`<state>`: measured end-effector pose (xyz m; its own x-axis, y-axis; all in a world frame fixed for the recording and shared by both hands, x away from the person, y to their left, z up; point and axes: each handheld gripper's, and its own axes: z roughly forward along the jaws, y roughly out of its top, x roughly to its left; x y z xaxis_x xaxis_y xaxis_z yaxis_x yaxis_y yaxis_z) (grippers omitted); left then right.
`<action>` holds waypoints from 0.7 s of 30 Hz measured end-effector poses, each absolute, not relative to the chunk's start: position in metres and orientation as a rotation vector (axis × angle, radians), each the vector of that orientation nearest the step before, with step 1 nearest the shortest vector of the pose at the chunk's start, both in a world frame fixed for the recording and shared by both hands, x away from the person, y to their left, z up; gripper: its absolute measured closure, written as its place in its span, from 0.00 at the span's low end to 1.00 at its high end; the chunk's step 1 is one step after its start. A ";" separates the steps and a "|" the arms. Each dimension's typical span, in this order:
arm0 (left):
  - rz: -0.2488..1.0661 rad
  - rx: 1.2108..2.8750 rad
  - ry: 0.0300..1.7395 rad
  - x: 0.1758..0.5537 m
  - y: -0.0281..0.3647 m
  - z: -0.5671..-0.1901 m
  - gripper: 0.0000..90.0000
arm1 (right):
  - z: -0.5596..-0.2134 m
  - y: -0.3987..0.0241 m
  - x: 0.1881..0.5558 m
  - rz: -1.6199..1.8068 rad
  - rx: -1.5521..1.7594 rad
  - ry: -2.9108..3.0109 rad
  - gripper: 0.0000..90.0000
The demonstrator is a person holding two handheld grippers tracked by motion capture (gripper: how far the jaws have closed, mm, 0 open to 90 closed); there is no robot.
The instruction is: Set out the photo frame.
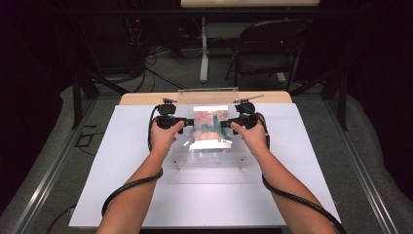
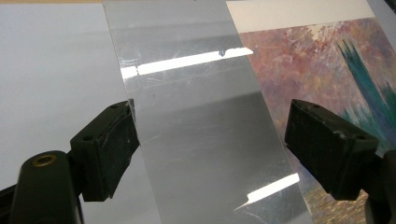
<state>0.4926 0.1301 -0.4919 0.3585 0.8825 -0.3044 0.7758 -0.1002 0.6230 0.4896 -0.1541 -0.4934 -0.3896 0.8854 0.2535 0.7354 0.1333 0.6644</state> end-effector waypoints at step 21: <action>0.284 1.848 1.360 0.463 0.142 -0.471 0.38 | -0.477 -0.155 0.465 1.136 1.474 2.179 0.12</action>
